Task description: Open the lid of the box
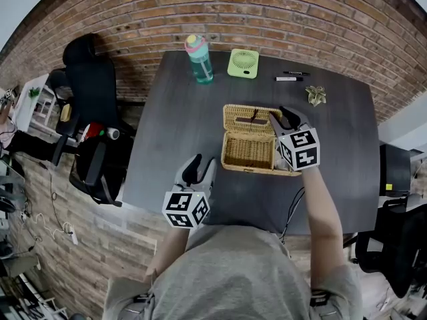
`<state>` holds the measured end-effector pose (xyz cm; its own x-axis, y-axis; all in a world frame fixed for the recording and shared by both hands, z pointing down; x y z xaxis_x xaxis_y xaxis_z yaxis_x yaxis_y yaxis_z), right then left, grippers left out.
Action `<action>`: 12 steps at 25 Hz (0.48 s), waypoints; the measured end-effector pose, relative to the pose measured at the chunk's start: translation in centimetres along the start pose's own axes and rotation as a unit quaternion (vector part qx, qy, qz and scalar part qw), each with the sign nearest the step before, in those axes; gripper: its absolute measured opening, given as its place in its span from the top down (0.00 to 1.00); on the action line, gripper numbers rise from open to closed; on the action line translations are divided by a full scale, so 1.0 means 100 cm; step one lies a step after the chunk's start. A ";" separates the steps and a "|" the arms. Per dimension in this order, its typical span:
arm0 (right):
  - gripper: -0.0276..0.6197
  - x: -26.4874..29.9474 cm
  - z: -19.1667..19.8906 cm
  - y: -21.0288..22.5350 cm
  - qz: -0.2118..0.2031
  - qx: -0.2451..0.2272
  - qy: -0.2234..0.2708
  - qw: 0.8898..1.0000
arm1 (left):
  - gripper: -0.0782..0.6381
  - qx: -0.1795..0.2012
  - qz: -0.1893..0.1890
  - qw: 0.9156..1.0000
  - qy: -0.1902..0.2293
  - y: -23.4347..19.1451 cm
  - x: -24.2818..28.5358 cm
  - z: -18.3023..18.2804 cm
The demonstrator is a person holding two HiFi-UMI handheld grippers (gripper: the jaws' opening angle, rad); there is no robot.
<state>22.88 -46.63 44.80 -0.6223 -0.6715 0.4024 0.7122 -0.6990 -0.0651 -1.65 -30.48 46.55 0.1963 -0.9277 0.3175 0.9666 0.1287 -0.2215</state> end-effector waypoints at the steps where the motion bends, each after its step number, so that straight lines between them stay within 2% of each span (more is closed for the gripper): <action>1: 0.75 0.002 0.000 0.003 -0.001 0.003 -0.001 1.000 | 0.65 0.000 0.000 1.000 -0.001 0.000 0.001 0.000; 12: 0.75 0.030 0.005 0.028 -0.011 0.049 -0.009 0.999 | 0.65 -0.001 -0.002 1.000 -0.006 0.001 0.009 0.001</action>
<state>23.18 -50.48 46.24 -0.6326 -0.6511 0.4195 0.7277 -0.6850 0.0341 -1.39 -31.24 46.89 0.1942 -0.9242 0.3289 0.9672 0.1244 -0.2216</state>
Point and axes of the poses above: the fingertips, and each gripper's own axes: x forward along the fingers, y to its right, z out of its underside, the point moved 7 cm from there along -x, backward along the fingers, and after that the axes turned 9 degrees about -z, right-handed, at the moved point
